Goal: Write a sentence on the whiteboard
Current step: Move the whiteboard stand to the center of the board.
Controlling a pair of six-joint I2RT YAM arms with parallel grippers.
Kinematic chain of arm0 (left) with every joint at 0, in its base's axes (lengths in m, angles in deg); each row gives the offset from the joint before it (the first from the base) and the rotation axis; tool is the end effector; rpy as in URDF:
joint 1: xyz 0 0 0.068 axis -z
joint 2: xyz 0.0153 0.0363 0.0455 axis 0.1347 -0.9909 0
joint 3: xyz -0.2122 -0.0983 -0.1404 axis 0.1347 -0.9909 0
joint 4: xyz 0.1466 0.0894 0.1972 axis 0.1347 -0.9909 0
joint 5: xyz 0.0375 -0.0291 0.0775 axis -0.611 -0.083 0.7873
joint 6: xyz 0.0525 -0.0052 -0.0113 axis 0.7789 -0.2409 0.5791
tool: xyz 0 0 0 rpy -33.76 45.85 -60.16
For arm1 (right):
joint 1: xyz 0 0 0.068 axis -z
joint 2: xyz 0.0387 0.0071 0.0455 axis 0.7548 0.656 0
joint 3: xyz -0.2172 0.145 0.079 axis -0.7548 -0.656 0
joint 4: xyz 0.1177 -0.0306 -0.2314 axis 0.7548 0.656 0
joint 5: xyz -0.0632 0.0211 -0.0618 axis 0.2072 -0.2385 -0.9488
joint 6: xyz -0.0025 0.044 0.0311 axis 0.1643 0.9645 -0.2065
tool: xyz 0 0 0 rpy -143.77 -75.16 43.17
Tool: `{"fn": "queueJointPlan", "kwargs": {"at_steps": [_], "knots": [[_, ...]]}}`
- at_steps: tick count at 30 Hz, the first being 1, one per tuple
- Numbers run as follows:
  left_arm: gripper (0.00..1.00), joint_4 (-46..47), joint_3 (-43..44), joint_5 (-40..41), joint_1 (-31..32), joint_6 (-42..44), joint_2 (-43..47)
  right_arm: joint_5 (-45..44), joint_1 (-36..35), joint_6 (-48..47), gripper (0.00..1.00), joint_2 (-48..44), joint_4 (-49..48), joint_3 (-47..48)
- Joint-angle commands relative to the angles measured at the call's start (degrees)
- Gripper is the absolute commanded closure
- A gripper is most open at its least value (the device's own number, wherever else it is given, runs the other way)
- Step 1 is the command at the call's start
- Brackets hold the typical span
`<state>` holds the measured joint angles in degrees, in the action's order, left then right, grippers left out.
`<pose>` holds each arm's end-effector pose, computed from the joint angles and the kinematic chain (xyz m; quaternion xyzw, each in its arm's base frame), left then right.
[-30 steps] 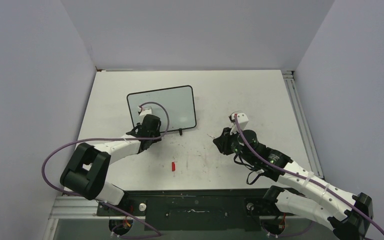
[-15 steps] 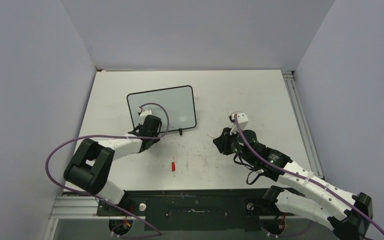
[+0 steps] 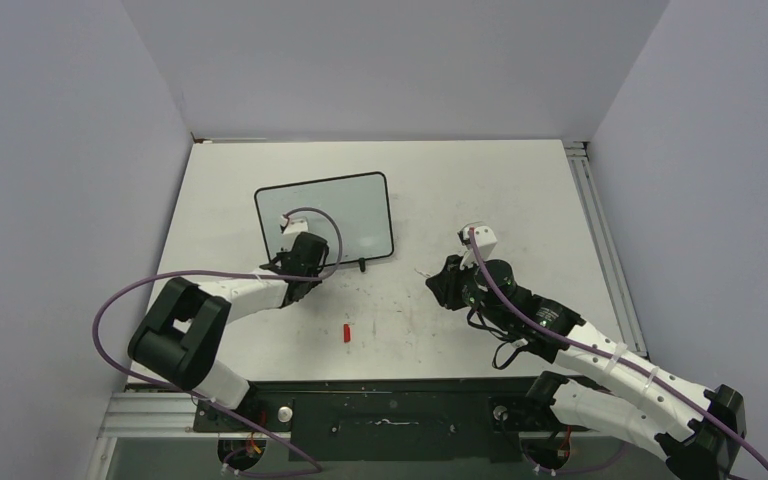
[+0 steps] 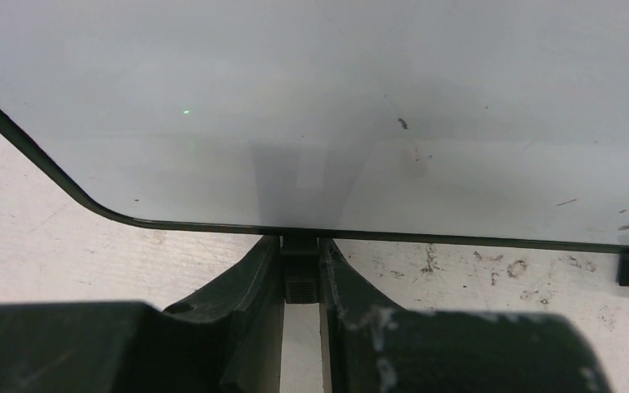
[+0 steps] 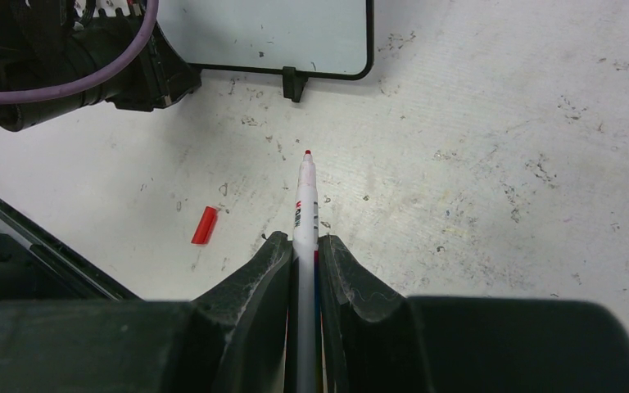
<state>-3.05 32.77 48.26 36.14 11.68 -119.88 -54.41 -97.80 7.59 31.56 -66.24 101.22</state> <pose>0.2537 -0.1180 0.1470 -0.1056 0.9147 0.0413 0.3879 0.1323 0.1462 0.2788 -0.1095 0.8389 0.3100 0.4337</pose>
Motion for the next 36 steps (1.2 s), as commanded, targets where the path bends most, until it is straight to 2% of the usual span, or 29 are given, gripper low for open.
{"fn": "queueJointPlan", "kwargs": {"at_steps": [1, 21, 36], "knots": [[1.0, 0.2, 1.16, 0.57, 2.57, -2.2, 2.38, -0.59, -0.32, 0.29, 0.95, -0.18, -2.92, -0.34], [1.0, -8.26, 5.87, 1.72, 18.81, -12.59, -0.58, -1.45, -0.47, 0.75, 0.95, -3.97, -2.99, -1.56], [1.0, -10.9, 10.99, 2.49, 25.99, -16.64, -5.33, -2.87, -0.55, 1.59, 0.95, -9.77, 0.23, -2.99]]}}
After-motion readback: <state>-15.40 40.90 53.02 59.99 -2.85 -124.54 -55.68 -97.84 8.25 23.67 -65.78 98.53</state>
